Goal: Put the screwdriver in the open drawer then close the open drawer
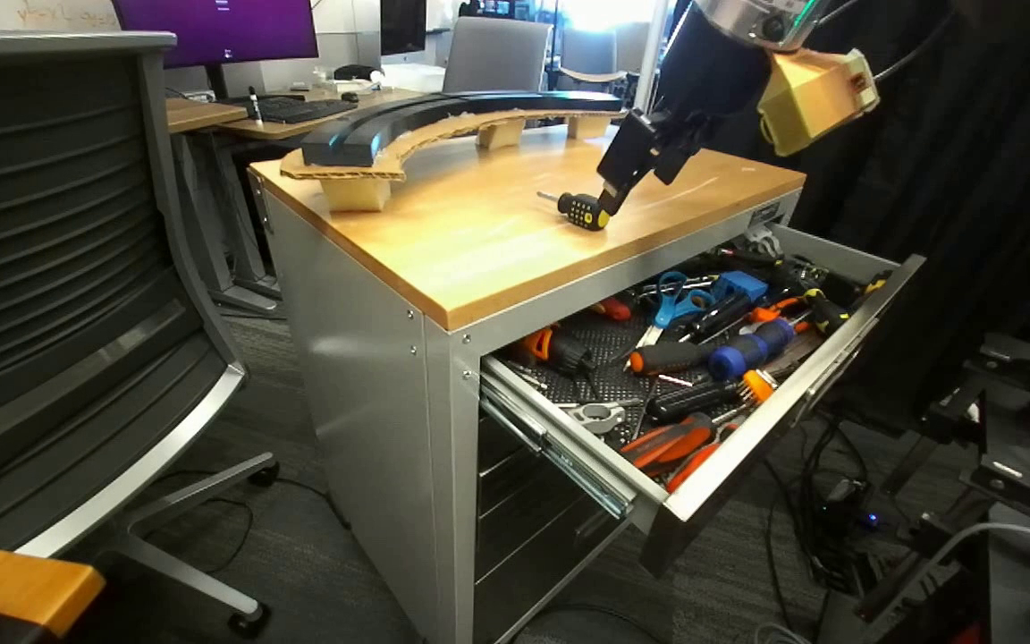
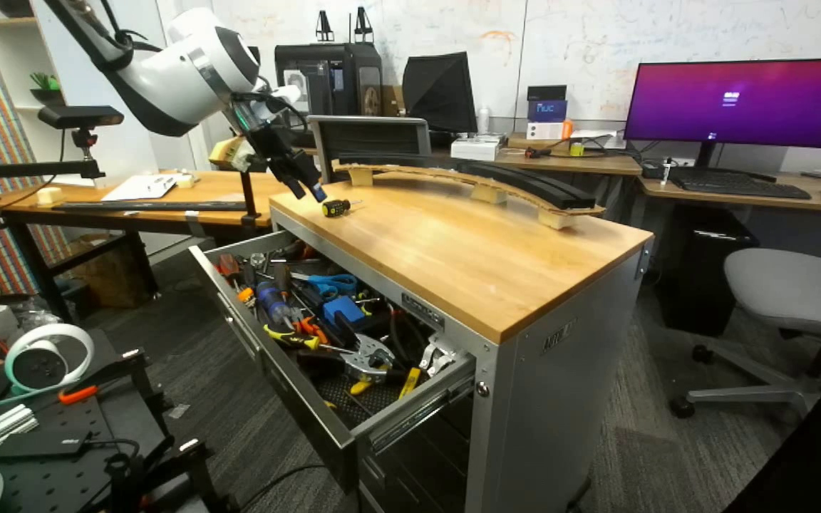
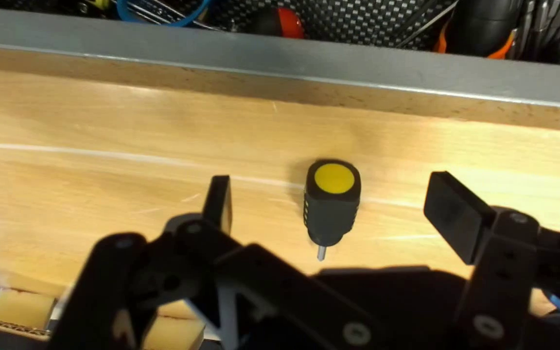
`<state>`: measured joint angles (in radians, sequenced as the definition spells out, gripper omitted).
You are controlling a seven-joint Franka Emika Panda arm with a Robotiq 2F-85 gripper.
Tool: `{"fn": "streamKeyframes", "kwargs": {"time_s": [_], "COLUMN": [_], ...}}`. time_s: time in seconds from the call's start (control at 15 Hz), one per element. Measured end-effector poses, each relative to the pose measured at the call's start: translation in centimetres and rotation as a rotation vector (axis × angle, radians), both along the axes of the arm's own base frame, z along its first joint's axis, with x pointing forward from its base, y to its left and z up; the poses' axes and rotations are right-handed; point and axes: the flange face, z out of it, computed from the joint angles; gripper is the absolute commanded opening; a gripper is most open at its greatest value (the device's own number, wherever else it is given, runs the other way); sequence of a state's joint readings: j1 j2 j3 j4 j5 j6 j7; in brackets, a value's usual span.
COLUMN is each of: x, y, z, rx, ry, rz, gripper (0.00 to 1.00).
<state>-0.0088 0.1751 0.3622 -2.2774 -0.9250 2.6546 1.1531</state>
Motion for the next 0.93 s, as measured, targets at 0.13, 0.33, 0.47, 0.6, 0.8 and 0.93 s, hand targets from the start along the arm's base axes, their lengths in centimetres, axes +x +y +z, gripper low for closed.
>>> {"fn": "streamKeyframes", "kwargs": {"time_s": [0.13, 0.33, 0.47, 0.6, 0.8, 0.93], "x": [0.8, 1.7, 2.2, 2.8, 3.9, 4.6], "y": [0.0, -0.1, 0.3, 1.2, 2.1, 2.1], "z": [-0.8, -1.9, -2.4, -2.8, -3.3, -3.4], "rx": [0.007, 0.017, 0.023, 0.033, 0.038, 0.021], "ry": [-0.022, -0.046, -0.063, -0.085, -0.119, -0.156], "rz": [-0.029, -0.061, -0.07, -0.071, -0.075, -0.082], "gripper": [1.0, 0.73, 0.56, 0.42, 0.18, 0.12]}}
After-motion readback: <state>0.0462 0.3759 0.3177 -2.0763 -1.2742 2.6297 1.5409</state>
